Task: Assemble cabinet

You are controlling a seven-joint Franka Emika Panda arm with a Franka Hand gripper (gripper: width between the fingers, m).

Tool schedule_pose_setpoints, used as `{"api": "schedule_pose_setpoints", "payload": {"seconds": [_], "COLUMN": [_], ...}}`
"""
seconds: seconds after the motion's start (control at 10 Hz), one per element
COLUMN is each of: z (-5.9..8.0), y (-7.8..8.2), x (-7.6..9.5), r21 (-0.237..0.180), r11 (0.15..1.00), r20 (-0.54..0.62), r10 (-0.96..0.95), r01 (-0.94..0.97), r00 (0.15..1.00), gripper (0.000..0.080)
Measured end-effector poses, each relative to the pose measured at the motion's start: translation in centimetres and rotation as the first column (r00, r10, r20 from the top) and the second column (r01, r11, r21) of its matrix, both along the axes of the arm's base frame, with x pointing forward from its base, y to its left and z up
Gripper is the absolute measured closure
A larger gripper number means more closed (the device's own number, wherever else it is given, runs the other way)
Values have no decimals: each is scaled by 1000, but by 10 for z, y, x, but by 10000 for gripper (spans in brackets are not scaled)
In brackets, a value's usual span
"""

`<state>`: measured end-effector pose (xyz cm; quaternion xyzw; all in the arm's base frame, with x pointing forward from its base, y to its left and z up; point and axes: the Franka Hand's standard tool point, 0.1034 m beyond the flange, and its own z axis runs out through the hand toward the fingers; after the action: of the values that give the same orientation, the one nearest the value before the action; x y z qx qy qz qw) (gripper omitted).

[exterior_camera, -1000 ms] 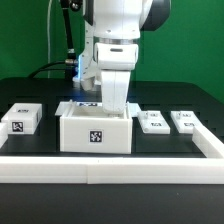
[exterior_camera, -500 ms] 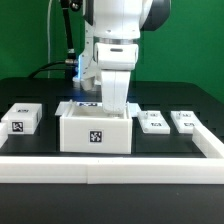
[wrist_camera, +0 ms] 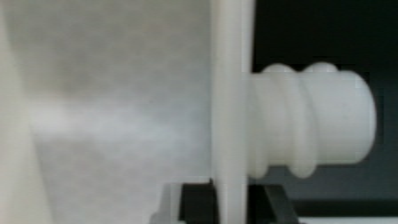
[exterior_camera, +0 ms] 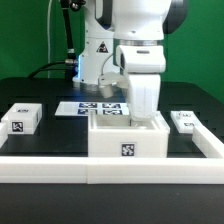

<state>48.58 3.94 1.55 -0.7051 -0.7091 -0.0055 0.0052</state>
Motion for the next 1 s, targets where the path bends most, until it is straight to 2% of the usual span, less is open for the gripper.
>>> {"api": "schedule_pose_setpoints", "payload": {"seconds": [0.4,0.6,0.8,1.0], "z": [0,0,1,0], "y": [-3,17,51,74], "x": [0,6,16,18], "r21": [0,9,15,18], "r11": [1000,1000,1000,999], "r20": [1,0,8,13], "r10": [-7,5,-24,-27], "r01": [7,-5,24,27], "r00": [1000,1000,1000,1000], "gripper": [762,762,762,762]}}
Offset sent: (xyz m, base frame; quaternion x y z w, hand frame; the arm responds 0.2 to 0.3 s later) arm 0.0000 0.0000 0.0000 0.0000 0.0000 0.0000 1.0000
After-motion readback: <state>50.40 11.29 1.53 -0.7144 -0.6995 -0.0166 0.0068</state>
